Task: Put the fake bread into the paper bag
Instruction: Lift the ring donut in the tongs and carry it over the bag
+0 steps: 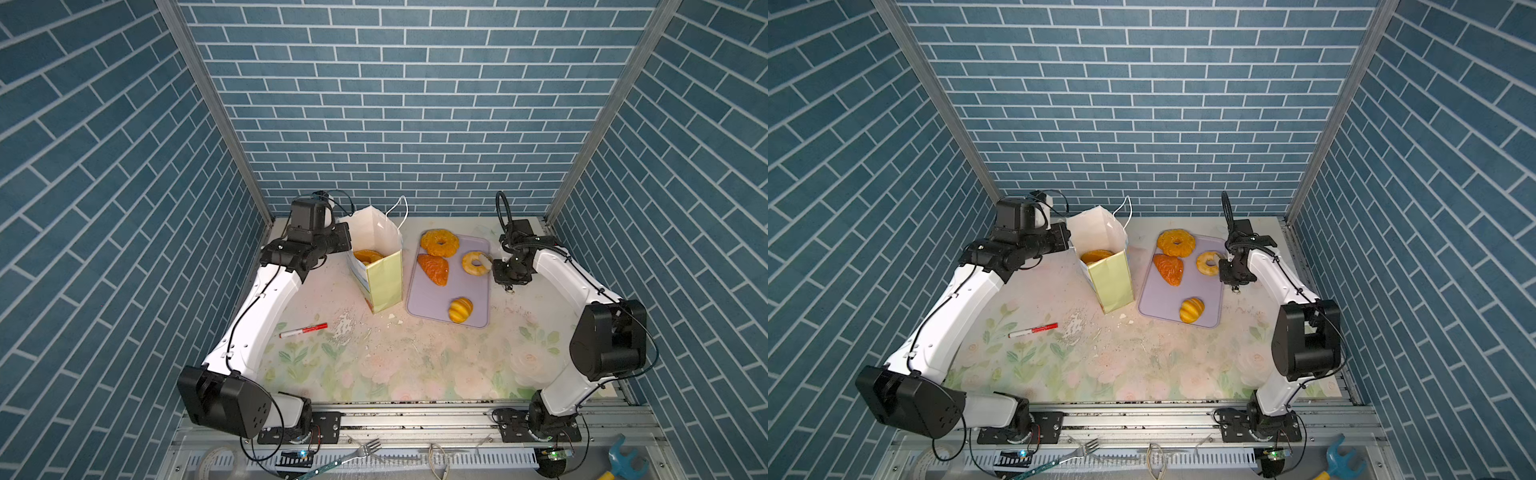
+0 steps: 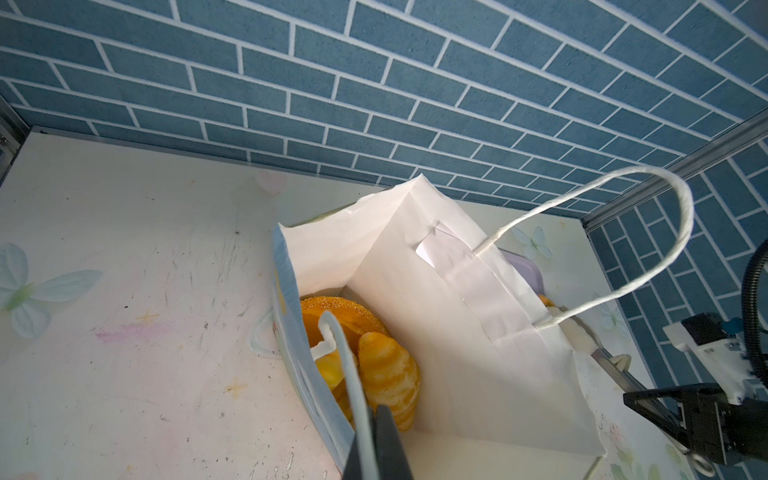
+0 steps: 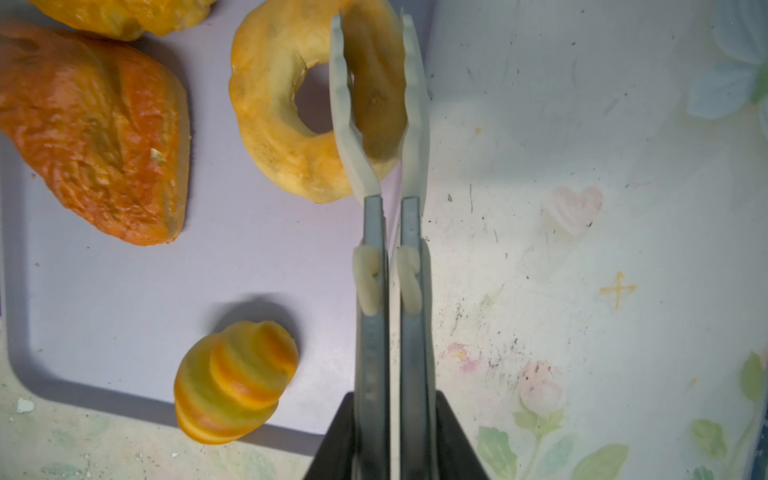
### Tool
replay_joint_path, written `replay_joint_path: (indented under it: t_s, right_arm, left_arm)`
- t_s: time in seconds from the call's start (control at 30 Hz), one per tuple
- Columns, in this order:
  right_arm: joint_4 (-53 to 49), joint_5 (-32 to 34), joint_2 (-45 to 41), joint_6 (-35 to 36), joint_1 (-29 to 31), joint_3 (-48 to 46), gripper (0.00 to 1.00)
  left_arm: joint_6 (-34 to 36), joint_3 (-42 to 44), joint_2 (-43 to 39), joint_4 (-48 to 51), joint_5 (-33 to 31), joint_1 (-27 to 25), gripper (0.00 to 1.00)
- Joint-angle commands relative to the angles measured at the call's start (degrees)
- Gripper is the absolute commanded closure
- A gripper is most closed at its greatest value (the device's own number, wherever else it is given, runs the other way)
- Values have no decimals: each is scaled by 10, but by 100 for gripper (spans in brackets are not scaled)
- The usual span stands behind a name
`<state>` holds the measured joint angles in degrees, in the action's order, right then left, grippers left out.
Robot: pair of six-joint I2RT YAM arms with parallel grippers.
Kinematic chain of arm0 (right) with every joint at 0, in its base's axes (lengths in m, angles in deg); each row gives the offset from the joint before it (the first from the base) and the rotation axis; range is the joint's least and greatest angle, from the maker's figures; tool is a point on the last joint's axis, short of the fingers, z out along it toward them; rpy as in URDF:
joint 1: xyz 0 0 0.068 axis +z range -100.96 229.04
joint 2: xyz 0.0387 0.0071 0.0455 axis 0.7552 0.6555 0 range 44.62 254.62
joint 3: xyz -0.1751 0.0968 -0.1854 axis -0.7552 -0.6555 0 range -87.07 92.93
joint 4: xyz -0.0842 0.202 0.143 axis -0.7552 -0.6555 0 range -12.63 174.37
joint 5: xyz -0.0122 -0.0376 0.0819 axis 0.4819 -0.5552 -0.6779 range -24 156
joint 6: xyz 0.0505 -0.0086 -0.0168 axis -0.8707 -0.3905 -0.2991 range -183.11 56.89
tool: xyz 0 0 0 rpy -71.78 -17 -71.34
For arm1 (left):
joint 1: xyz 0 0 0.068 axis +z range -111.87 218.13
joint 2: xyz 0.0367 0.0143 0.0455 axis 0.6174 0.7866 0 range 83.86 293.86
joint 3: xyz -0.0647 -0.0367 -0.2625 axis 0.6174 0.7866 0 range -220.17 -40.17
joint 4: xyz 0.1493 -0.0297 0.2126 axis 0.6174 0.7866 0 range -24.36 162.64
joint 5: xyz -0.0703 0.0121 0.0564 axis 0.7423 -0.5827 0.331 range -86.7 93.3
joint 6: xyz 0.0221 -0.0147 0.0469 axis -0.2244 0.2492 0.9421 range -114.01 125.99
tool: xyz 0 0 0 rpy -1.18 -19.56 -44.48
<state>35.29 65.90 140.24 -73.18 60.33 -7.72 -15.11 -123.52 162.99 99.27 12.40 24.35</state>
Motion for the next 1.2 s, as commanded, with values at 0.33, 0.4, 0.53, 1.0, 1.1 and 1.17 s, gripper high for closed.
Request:
replay_joint_path:
  t_s: [0.33,0.4,0.53,1.0,1.1,1.17]
  right_arm:
    - [-2,-31,-96,15,4,41,82]
    - [-2,-34,-116,17,9,48,82]
    - [-3,-43,-150,18,17,68,83]
    - [18,-36,-170,70,110,227,84]
    - [30,-40,-158,84,142,258,84]
    - [33,-40,-146,94,166,282,84]
  left_arm:
    - [0,-1,-7,-5,0,-3,100]
    - [-1,3,-8,-7,0,-3,100]
    - [-2,8,-12,-9,-3,-3,100]
    - [-7,16,-11,-19,-2,-3,100]
    - [-10,17,-13,-24,0,-4,100]
    - [-10,18,-14,-27,0,-4,100]
